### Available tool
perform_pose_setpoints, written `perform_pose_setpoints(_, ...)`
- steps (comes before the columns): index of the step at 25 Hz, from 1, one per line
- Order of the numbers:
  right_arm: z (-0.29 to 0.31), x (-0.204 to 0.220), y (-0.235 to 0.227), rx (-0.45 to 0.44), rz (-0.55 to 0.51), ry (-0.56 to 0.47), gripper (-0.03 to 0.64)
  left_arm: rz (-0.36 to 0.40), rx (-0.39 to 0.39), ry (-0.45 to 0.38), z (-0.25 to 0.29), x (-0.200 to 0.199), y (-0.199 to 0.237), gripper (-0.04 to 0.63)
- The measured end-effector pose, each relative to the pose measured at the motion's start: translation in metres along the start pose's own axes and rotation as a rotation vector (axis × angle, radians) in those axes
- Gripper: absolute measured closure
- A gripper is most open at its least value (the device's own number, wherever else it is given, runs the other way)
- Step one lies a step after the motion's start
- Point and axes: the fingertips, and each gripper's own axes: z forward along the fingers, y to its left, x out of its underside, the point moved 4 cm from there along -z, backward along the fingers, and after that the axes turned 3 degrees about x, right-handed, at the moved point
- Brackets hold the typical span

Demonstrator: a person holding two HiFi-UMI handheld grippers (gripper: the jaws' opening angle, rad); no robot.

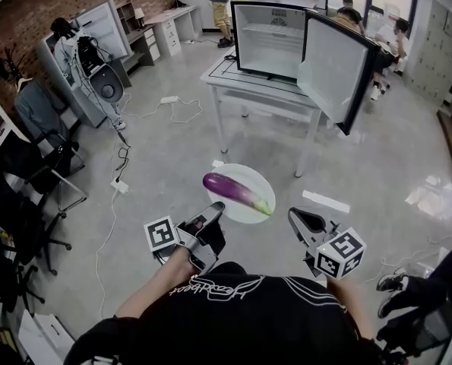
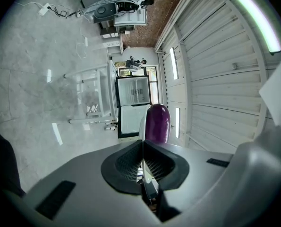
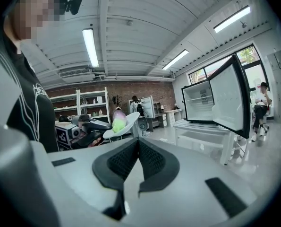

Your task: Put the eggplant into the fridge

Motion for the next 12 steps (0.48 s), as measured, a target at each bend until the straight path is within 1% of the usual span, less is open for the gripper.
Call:
perform_pose_setpoints(7, 0.013, 0.005, -0.01, -0.007, 0.021, 0.003, 0.611, -0.026, -0.027, -0.01, 0.0, -0.007, 0.015, 0.578)
perform_pose_setpoints(12, 0.038, 0.011, -0.021, -0.014, 0.034, 0.032, 0.611, -0.055, -0.036, -0.021, 0.007, -0.024, 0.033, 0.578)
